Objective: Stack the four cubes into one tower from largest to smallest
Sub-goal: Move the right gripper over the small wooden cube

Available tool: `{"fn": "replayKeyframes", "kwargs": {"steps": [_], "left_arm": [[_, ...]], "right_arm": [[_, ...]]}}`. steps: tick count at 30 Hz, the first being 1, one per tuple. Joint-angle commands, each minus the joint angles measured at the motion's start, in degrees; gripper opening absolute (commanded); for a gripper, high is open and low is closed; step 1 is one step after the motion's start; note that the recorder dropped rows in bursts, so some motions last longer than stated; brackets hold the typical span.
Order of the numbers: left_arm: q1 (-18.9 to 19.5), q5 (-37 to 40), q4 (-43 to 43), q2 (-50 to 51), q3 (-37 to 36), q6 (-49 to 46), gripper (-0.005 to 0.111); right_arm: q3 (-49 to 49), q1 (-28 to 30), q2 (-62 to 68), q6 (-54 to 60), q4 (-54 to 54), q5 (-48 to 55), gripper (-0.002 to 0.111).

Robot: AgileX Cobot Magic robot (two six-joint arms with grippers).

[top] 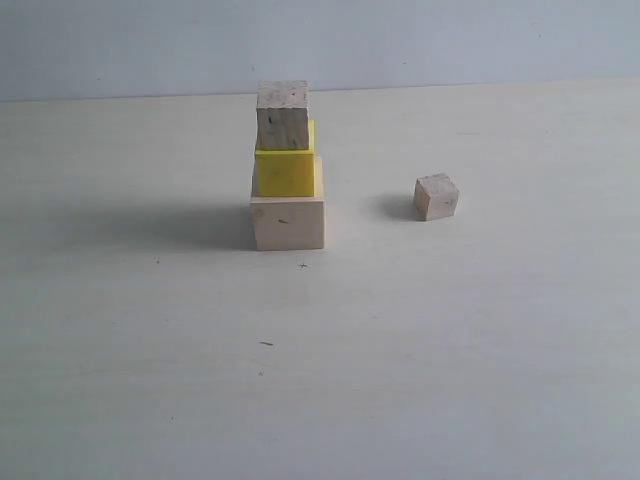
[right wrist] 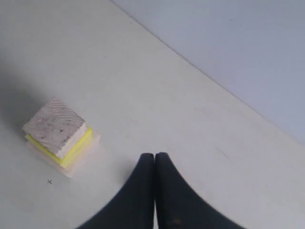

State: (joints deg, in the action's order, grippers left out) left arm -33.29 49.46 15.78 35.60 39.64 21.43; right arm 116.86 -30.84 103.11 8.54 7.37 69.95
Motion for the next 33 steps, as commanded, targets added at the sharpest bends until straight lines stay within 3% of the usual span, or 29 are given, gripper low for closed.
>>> {"fn": "replayKeyframes", "kwargs": {"steps": [1,6,11,14,20,23,30,33], "left_arm": [[0.17,-0.17,0.1,-0.26,-0.28,-0.02,0.0],[0.17,-1.0,0.1,-0.26,-0.28,0.25,0.0],[0.17,-3.8,0.1,-0.26,-0.28,1.27,0.0],[0.17,-6.53,0.1,-0.26,-0.28,1.27,0.0],[0.17,-13.45,0.1,-0.26,-0.28,1.27,0.0],[0.17,-15.25,0.1,-0.26,-0.28,1.27,0.0],[0.17,-15.33,-2.97,-0.26,-0.28,1.68,0.0],[0.17,-15.21,-5.9,-0.26,-0.28,1.68,0.0]], "right_arm": [[-5.3,0.21,-6.6,-9.52,3.42,-3.05,0.0],[-16.28,0.21,-17.39,-16.12,4.3,-11.89,0.0],[-35.24,0.21,-31.58,-27.05,7.74,-26.28,0.0],[-46.57,0.21,-38.03,-37.35,15.04,-32.2,0.0],[-67.44,0.21,-39.02,-59.72,30.44,-38.89,0.0],[-75.11,0.21,-35.99,-61.19,30.85,-45.47,0.0],[-77.55,0.21,-26.58,-59.95,35.06,-49.4,0.0],[-68.14,0.21,-21.57,-59.67,34.93,-33.48,0.0]]}}
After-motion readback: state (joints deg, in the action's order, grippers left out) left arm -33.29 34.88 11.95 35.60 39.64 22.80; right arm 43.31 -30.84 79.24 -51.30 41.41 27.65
